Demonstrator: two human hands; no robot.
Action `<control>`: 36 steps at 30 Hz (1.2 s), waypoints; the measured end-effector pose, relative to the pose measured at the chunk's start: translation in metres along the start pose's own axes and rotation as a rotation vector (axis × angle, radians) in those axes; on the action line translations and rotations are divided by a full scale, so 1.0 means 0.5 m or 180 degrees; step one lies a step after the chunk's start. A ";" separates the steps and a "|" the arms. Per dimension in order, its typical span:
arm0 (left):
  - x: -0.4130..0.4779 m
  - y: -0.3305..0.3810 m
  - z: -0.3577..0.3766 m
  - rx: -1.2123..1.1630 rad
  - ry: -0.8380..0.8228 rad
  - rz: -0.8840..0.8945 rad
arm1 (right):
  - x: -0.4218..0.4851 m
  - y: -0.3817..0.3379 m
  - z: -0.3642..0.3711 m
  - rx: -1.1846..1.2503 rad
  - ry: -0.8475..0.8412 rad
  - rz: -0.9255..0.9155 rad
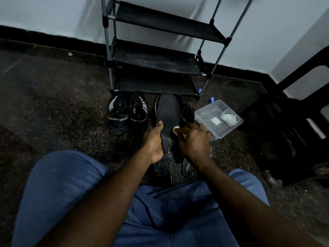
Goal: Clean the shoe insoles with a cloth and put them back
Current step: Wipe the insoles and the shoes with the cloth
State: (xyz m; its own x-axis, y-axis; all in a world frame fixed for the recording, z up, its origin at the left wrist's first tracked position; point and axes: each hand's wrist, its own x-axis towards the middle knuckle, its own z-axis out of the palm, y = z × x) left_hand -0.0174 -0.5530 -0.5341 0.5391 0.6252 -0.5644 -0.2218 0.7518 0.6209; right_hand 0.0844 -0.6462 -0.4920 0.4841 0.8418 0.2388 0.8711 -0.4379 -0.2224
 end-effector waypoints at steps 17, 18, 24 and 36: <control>0.002 0.013 -0.010 -0.0002 -0.0035 -0.0055 | 0.001 -0.018 0.001 -0.0245 0.0017 -0.0453; 0.003 0.012 -0.011 0.0023 -0.0049 -0.0061 | 0.007 -0.007 -0.005 -0.0301 0.0007 -0.0395; -0.002 0.012 -0.005 0.0032 -0.0195 -0.0064 | 0.009 0.004 -0.002 -0.0024 -0.0050 0.0011; 0.000 0.014 -0.021 0.0159 -0.0094 -0.0273 | -0.020 -0.072 0.018 0.0551 -0.0025 -0.0408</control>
State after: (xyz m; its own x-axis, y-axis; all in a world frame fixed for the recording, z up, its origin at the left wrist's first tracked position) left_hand -0.0273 -0.5454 -0.5354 0.5782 0.5520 -0.6008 -0.1336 0.7905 0.5977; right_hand 0.0476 -0.6360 -0.4947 0.3690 0.8898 0.2685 0.8980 -0.2668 -0.3498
